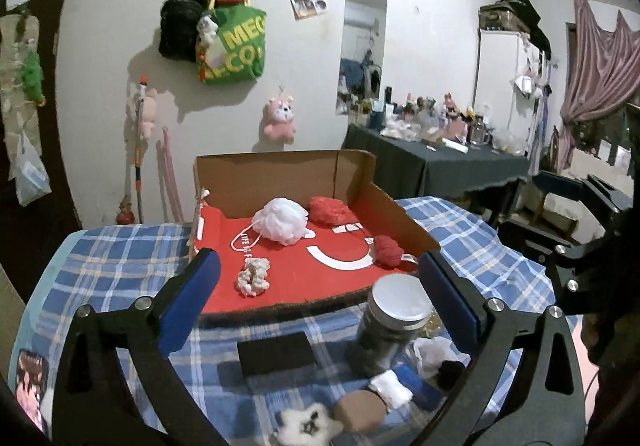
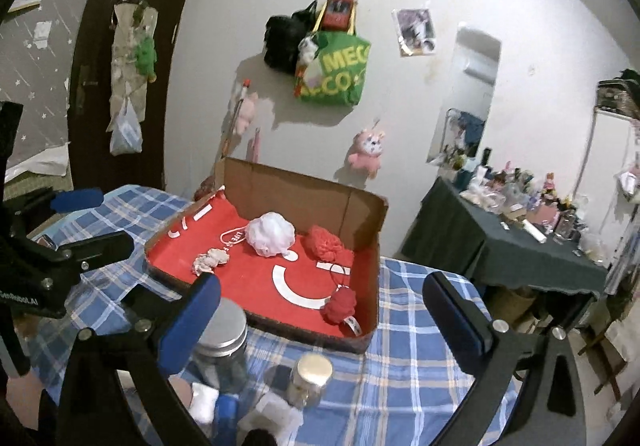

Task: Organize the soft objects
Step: 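Withdraw both tools from the box back over the table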

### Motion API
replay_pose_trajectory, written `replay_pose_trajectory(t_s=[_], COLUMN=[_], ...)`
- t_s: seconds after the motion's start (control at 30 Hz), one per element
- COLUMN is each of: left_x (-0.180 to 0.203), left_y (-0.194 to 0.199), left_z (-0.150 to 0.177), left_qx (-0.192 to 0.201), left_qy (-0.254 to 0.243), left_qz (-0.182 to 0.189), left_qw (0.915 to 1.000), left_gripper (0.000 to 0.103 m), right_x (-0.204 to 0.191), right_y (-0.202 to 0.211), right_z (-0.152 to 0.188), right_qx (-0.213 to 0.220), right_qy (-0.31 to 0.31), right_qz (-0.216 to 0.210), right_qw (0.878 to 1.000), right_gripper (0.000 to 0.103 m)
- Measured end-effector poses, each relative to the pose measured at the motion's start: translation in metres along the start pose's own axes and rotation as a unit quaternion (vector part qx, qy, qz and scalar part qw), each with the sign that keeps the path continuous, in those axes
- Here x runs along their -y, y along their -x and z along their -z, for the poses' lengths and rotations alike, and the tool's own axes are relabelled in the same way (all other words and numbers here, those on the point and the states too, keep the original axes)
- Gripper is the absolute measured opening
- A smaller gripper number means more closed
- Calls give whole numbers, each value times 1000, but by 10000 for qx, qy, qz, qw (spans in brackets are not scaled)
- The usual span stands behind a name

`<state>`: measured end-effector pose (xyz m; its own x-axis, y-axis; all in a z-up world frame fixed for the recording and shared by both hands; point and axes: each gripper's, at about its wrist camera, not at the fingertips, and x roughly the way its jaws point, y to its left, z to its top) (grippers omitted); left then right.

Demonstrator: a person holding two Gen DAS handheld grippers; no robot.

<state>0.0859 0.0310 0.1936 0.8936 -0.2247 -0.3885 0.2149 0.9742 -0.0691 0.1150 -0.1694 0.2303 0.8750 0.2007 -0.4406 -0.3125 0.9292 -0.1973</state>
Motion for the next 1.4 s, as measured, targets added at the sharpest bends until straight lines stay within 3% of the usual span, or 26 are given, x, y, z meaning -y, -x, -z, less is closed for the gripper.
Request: replay_pose_trajectory(t_s=[0.43,0.87,1.4], left_x=[23,27,10], left_y=[30,21,-11], left_z=[57,110,155], left_qx=[139,-167,-902], left_qy=[-34,16,222], left_qz=[-316,-371,-502], left_qw=[9994,9992,9944], left_gripper=[103,103,103], right_x=[-22,-34,-42], right_y=[58,65,16], right_z=[66,126,188], right_qx=[362,458,-404], right_qy=[-473,-901,-1311], right_qz=[264,532,256], right_qw=[9979,9935,9902], right_gripper=[103,103,103])
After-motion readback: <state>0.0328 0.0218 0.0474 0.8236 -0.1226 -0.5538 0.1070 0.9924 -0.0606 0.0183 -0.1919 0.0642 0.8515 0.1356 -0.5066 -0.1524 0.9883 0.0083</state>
